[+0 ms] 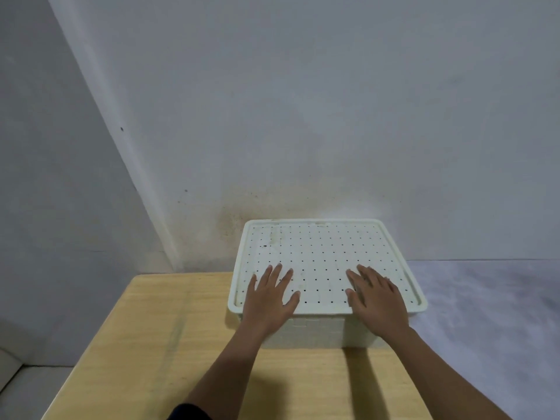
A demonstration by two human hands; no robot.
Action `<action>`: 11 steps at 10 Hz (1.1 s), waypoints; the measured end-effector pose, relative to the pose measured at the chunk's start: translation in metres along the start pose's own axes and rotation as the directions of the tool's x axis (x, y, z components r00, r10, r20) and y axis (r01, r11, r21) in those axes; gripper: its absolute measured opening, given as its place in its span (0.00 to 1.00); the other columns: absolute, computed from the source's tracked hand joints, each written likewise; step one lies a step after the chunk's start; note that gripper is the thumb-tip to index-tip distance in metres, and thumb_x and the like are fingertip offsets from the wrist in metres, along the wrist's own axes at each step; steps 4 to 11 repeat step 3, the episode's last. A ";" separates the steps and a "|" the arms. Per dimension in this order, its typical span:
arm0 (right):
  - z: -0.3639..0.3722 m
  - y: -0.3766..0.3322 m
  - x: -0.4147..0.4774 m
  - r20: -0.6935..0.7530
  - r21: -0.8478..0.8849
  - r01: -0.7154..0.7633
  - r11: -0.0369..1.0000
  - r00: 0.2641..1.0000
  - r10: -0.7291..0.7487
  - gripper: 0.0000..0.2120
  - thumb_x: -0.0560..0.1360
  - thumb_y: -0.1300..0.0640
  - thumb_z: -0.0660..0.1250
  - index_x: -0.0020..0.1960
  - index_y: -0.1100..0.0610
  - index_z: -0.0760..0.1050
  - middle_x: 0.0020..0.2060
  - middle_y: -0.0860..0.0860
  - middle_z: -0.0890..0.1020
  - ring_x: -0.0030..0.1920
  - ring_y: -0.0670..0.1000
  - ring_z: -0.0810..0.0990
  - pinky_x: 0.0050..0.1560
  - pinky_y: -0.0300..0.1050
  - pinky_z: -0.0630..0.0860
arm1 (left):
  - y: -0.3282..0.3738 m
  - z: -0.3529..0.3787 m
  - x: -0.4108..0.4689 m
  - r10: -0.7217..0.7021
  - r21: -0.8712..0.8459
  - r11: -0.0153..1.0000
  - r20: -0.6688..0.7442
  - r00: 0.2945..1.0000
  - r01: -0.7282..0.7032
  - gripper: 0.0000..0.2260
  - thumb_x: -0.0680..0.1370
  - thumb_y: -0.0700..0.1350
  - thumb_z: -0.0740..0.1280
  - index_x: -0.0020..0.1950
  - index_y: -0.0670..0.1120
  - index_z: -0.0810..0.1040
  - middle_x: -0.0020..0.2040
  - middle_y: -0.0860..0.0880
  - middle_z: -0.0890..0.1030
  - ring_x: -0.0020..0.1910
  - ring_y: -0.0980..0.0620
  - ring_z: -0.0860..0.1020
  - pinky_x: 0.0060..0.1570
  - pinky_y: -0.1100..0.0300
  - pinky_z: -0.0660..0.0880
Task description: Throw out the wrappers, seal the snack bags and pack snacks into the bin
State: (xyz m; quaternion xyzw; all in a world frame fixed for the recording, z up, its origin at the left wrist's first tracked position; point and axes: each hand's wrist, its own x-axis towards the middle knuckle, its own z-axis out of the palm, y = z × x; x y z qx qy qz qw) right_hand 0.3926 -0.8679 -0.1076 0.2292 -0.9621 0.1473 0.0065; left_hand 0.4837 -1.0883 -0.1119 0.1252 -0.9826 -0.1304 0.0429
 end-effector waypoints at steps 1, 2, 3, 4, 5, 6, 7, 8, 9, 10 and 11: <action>0.001 -0.001 -0.003 0.006 0.000 0.023 1.000 1.000 -0.023 0.39 0.66 0.35 0.32 0.74 0.43 0.56 0.75 0.44 0.55 0.76 0.45 0.50 0.74 0.47 0.47 | 0.001 0.001 -0.001 0.004 0.008 1.000 0.003 1.000 -0.004 0.26 0.79 0.62 0.47 0.76 0.57 0.49 0.78 0.55 0.46 0.76 0.56 0.42 0.75 0.50 0.39; -0.003 0.001 0.006 -0.006 0.004 0.023 1.000 1.000 -0.023 0.39 0.66 0.35 0.30 0.74 0.41 0.54 0.75 0.41 0.54 0.76 0.44 0.50 0.74 0.46 0.47 | -0.001 -0.005 0.006 0.014 -0.025 1.000 -0.020 1.000 -0.014 0.26 0.79 0.62 0.47 0.75 0.58 0.49 0.77 0.57 0.44 0.76 0.56 0.42 0.74 0.52 0.38; 0.007 0.006 -0.002 -0.169 0.018 0.055 0.998 0.984 -0.051 0.32 0.72 0.35 0.34 0.64 0.37 0.70 0.66 0.40 0.72 0.68 0.45 0.69 0.66 0.44 0.61 | -0.007 0.012 0.004 0.092 0.018 0.996 -0.205 0.974 -0.090 0.26 0.76 0.66 0.44 0.74 0.62 0.53 0.74 0.61 0.43 0.75 0.60 0.53 0.72 0.56 0.42; 0.007 0.006 -0.002 -0.169 0.018 0.055 0.998 0.984 -0.051 0.32 0.72 0.35 0.34 0.64 0.37 0.70 0.66 0.40 0.72 0.68 0.45 0.69 0.66 0.44 0.61 | -0.007 0.012 0.004 0.092 0.018 0.996 -0.205 0.974 -0.090 0.26 0.76 0.66 0.44 0.74 0.62 0.53 0.74 0.61 0.43 0.75 0.60 0.53 0.72 0.56 0.42; 0.007 0.006 -0.002 -0.169 0.018 0.055 0.998 0.984 -0.051 0.32 0.72 0.35 0.34 0.64 0.37 0.70 0.66 0.40 0.72 0.68 0.45 0.69 0.66 0.44 0.61 | -0.007 0.012 0.004 0.092 0.018 0.996 -0.205 0.974 -0.090 0.26 0.76 0.66 0.44 0.74 0.62 0.53 0.74 0.61 0.43 0.75 0.60 0.53 0.72 0.56 0.42; 0.007 0.006 -0.002 -0.169 0.018 0.055 0.998 0.984 -0.051 0.32 0.72 0.35 0.34 0.64 0.37 0.70 0.66 0.40 0.72 0.68 0.45 0.69 0.66 0.44 0.61 | -0.007 0.012 0.004 0.092 0.018 0.996 -0.205 0.974 -0.090 0.26 0.76 0.66 0.44 0.74 0.62 0.53 0.74 0.61 0.43 0.75 0.60 0.53 0.72 0.56 0.42; 0.007 0.006 -0.002 -0.169 0.018 0.055 0.998 0.984 -0.051 0.32 0.72 0.35 0.34 0.64 0.37 0.70 0.66 0.40 0.72 0.68 0.45 0.69 0.66 0.44 0.61 | -0.007 0.012 0.004 0.092 0.018 0.996 -0.205 0.974 -0.090 0.26 0.76 0.66 0.44 0.74 0.62 0.53 0.74 0.61 0.43 0.75 0.60 0.53 0.72 0.56 0.42; 0.007 0.006 -0.002 -0.169 0.018 0.055 0.998 0.984 -0.051 0.32 0.72 0.35 0.34 0.64 0.37 0.70 0.66 0.40 0.72 0.68 0.45 0.69 0.66 0.44 0.61 | -0.007 0.012 0.004 0.092 0.018 0.996 -0.205 0.974 -0.090 0.26 0.76 0.66 0.44 0.74 0.62 0.53 0.74 0.61 0.43 0.75 0.60 0.53 0.72 0.56 0.42; 0.007 0.006 -0.002 -0.169 0.018 0.055 0.998 0.984 -0.051 0.32 0.72 0.35 0.34 0.64 0.37 0.70 0.66 0.40 0.72 0.68 0.45 0.69 0.66 0.44 0.61 | -0.007 0.012 0.004 0.092 0.018 0.996 -0.205 0.974 -0.090 0.26 0.76 0.66 0.44 0.74 0.62 0.53 0.74 0.61 0.43 0.75 0.60 0.53 0.72 0.56 0.42; 0.007 0.006 -0.002 -0.169 0.018 0.055 0.998 0.984 -0.051 0.32 0.72 0.35 0.34 0.64 0.37 0.70 0.66 0.40 0.72 0.68 0.45 0.69 0.66 0.44 0.61 | -0.007 0.012 0.004 0.092 0.018 0.996 -0.205 0.974 -0.090 0.26 0.76 0.66 0.44 0.74 0.62 0.53 0.74 0.61 0.43 0.75 0.60 0.53 0.72 0.56 0.42; 0.007 0.006 -0.002 -0.169 0.018 0.055 0.998 0.984 -0.051 0.32 0.72 0.35 0.34 0.64 0.37 0.70 0.66 0.40 0.72 0.68 0.45 0.69 0.66 0.44 0.61 | -0.007 0.012 0.004 0.092 0.018 0.996 -0.205 0.974 -0.090 0.26 0.76 0.66 0.44 0.74 0.62 0.53 0.74 0.61 0.43 0.75 0.60 0.53 0.72 0.56 0.42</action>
